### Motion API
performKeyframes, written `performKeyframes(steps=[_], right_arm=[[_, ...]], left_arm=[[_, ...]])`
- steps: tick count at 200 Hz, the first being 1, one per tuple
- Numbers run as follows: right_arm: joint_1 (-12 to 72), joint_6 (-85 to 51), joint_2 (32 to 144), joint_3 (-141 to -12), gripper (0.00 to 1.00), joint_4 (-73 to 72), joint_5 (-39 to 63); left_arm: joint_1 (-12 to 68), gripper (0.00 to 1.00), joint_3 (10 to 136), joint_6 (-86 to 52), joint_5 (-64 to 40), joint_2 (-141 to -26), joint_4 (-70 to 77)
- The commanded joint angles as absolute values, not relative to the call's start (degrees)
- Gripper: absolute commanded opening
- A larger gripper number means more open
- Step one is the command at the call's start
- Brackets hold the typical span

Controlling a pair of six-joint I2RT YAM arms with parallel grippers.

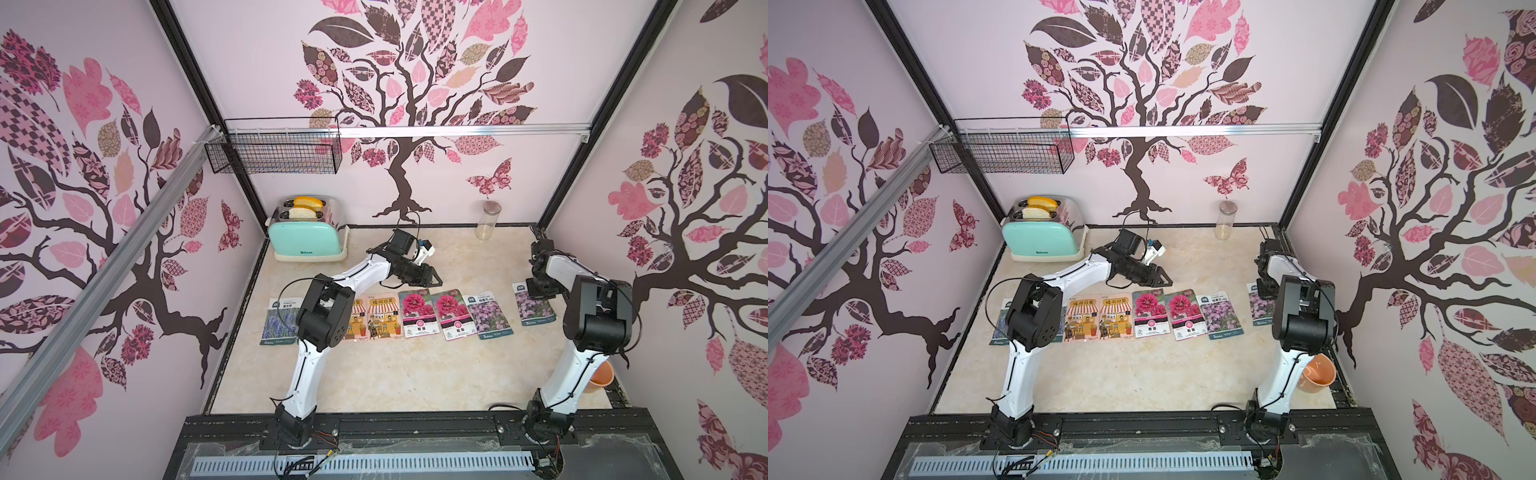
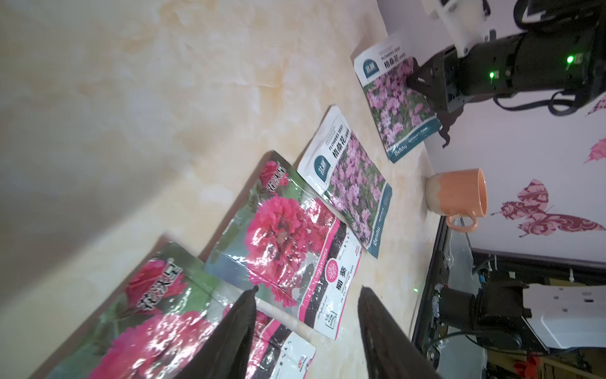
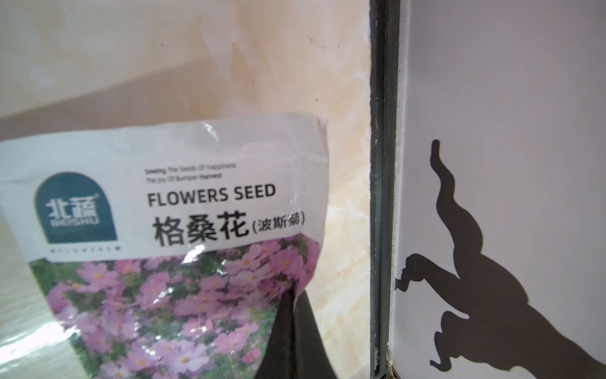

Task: Arrange the seed packets in a row
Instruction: Place the seed packet at the center of the board.

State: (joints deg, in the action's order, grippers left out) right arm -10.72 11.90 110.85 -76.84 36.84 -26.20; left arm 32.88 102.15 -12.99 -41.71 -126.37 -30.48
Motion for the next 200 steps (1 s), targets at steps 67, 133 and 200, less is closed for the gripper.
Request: performKeyframes(steps=[67, 133, 200], right_arm=[[-4.8, 13.7, 111.1, -73.7, 0.1, 34.7, -29.3], [-4.6, 13.8, 109.8, -73.5, 0.4, 35.6, -30.2], [-3.2, 11.5, 105.1, -74.5, 0.43, 35.3, -27.9]], left_arm=[[42.3, 0.51, 110.8, -10.7, -40.4, -129.7, -36.8], [43.6, 0.5, 121.1, -11.6, -41.3, -137.9, -39.1], [44.1, 0.49, 120.5, -12.2, -40.8, -137.1, -37.6]])
